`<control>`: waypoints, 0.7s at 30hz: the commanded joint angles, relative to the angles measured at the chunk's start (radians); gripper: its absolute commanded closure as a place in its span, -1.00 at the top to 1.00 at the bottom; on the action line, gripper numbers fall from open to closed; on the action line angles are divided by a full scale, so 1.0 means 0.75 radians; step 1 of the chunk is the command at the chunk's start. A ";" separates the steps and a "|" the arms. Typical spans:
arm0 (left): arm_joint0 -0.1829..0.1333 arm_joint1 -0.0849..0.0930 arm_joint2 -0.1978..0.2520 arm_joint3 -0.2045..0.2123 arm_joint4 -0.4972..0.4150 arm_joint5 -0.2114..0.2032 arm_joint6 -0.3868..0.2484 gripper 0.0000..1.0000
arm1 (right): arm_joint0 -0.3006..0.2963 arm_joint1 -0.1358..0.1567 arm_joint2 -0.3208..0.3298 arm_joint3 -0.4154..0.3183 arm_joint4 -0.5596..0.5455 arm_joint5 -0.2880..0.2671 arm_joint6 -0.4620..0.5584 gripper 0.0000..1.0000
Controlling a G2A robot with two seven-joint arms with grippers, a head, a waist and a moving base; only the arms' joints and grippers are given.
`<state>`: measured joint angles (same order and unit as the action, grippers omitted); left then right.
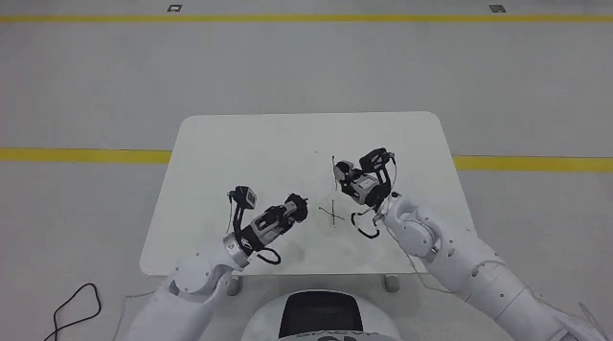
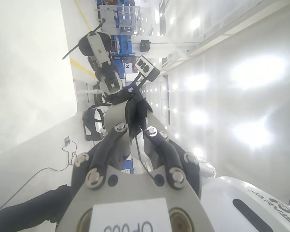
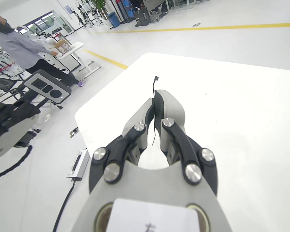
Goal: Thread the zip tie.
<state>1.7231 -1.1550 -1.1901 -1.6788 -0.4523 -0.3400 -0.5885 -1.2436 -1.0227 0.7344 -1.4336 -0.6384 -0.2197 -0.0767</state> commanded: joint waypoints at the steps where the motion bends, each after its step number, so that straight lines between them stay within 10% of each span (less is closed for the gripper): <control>1: 0.000 0.000 0.000 0.001 0.000 0.000 -0.001 -1.00 | 0.000 0.000 0.000 0.000 0.000 0.000 0.000 -1.00; 21: -0.003 -0.038 0.135 0.025 0.154 0.000 0.225 -1.00 | -0.109 -0.070 0.012 0.057 0.029 -0.078 -0.449 -1.00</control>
<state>1.7201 -1.1815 -1.0928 -1.6627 -0.3391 -0.3400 -0.4291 -1.3243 -1.0722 0.7439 -1.3958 -0.6157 -0.2677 -0.3969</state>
